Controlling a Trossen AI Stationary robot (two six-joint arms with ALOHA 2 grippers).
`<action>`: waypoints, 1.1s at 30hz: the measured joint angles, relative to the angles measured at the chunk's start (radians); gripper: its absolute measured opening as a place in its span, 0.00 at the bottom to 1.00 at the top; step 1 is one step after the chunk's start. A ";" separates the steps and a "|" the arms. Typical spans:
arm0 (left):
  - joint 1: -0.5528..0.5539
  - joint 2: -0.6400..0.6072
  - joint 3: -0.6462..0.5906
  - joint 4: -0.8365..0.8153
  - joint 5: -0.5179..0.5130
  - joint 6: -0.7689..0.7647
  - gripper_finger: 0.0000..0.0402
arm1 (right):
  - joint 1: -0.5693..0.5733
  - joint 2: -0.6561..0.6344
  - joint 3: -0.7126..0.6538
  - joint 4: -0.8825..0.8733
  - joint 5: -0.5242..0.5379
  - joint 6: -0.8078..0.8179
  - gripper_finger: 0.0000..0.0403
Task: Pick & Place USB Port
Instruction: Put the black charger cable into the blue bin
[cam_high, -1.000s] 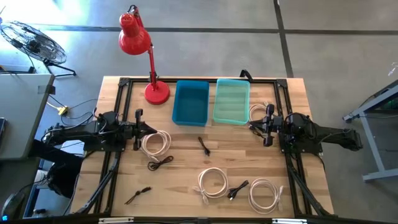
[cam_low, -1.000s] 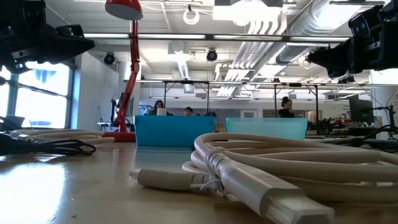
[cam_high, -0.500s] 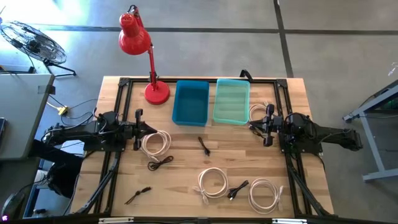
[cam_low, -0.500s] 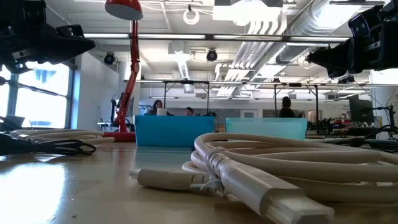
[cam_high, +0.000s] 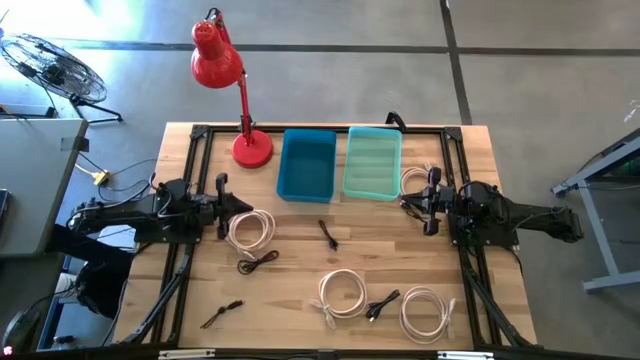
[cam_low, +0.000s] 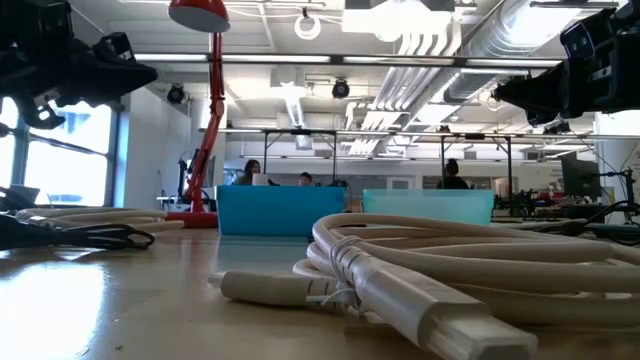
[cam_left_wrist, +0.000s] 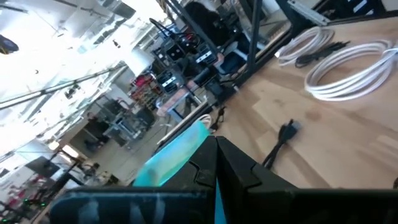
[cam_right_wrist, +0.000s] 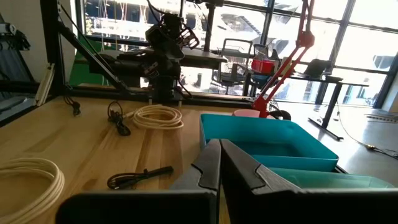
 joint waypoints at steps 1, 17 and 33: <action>0.000 0.000 0.000 0.003 -0.009 0.011 0.00 | 0.000 0.000 0.000 0.000 0.000 0.000 0.00; 0.000 0.000 0.000 0.012 -0.014 -0.045 0.00 | 0.000 0.000 0.000 0.009 -0.083 0.150 0.00; 0.000 0.000 0.000 0.015 -0.028 -0.099 0.00 | 0.000 0.000 0.010 0.040 0.070 0.149 0.00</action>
